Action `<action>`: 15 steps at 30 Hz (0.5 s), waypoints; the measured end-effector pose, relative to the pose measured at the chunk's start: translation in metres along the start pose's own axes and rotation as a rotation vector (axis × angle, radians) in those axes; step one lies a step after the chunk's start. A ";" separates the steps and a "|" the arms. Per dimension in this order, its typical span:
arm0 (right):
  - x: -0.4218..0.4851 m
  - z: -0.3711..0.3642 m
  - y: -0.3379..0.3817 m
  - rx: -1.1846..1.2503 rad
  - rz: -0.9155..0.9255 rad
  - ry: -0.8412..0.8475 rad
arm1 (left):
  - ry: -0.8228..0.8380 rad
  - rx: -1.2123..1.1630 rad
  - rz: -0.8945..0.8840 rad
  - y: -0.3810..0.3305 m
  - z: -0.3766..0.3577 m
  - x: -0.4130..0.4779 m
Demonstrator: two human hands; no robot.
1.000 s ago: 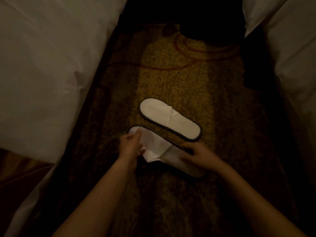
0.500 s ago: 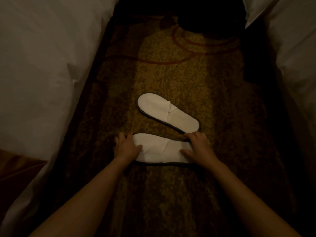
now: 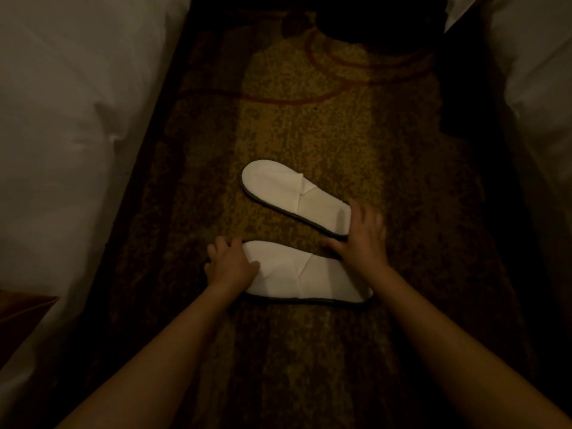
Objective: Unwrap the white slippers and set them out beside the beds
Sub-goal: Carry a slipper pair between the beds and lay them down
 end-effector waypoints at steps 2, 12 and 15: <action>0.017 -0.002 0.005 -0.084 0.023 0.045 | -0.012 -0.003 0.008 -0.001 -0.001 0.000; 0.066 0.004 -0.008 -0.053 0.078 0.159 | -0.036 0.035 0.019 -0.007 -0.006 0.001; 0.073 0.007 -0.010 -0.027 0.078 0.191 | -0.086 0.021 0.015 -0.010 0.009 0.019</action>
Point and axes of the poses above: each hand's wrist, its own x-axis towards the middle knuckle, its own z-axis out of the back of the hand, y = z × x, the point moved 4 cm from there along x, towards the middle knuckle, and after that the axes turned 14 degrees about -z, right-handed, at the moved point
